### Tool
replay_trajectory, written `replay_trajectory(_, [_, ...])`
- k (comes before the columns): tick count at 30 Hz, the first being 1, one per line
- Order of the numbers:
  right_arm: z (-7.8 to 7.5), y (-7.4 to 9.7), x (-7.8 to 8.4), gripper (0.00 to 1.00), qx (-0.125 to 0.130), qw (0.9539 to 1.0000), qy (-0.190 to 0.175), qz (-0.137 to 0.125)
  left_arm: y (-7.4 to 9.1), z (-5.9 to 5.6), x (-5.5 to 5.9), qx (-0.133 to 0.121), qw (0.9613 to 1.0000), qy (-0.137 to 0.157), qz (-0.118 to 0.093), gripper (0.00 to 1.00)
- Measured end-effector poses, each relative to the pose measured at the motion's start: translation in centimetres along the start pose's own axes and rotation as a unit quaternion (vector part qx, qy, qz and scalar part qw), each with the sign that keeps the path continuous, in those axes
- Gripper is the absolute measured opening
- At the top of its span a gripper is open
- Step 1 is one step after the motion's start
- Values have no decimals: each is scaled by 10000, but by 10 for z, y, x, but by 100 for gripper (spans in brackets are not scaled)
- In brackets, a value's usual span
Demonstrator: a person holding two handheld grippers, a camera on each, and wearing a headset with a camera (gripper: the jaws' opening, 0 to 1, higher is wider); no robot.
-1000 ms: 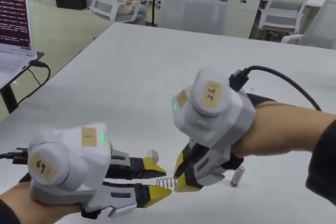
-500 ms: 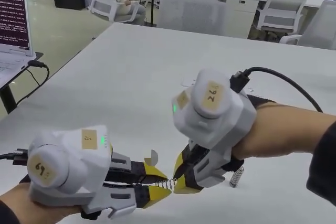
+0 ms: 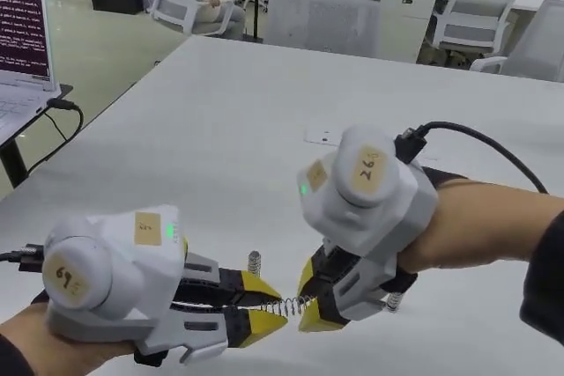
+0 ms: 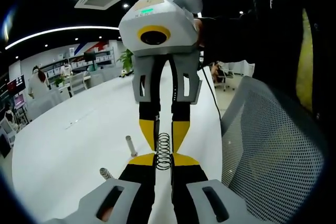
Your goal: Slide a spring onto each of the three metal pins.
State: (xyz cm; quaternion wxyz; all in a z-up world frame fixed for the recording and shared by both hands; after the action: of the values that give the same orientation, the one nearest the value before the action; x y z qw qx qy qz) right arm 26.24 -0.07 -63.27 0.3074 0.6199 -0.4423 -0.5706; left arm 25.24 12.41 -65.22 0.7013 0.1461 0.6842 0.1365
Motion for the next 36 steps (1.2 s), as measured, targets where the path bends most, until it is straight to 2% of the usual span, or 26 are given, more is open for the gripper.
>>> replay_trajectory(9, [-1, -1, -1, 9, 5, 9999, -46, -160, 1, 0, -2, -19, 10000, -19, -63, 3])
replay_trajectory(15, [-1, 3, -3, 9, 21, 9999, -79, -148, 0, 0, -1, -34, 10000, -31, -68, 3])
replay_trajectory(28, [0, 16, -17, 8, 160, 9995, -179, -228, 0, 3, 0, -112, 9999, -8, -10, 3])
replay_trajectory(36, [1, 22, -29, 8, 201, 9989, -201, -370, 1, 4, 1, -156, 9999, 9, -4, 3])
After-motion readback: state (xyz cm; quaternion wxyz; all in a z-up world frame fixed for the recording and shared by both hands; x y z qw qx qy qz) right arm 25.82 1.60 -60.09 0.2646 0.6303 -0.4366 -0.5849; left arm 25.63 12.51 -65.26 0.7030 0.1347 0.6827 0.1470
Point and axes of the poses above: the centre of the closed fingertips' face, and the gripper's own axes: y roughly backward along the fingers, z roughly to its left, x roughly out of its underside, the point moved 9 cm from there along y, roughly backward along the fingers, and after that the axes turned 10 degrees about x, right-handed, at the moved point
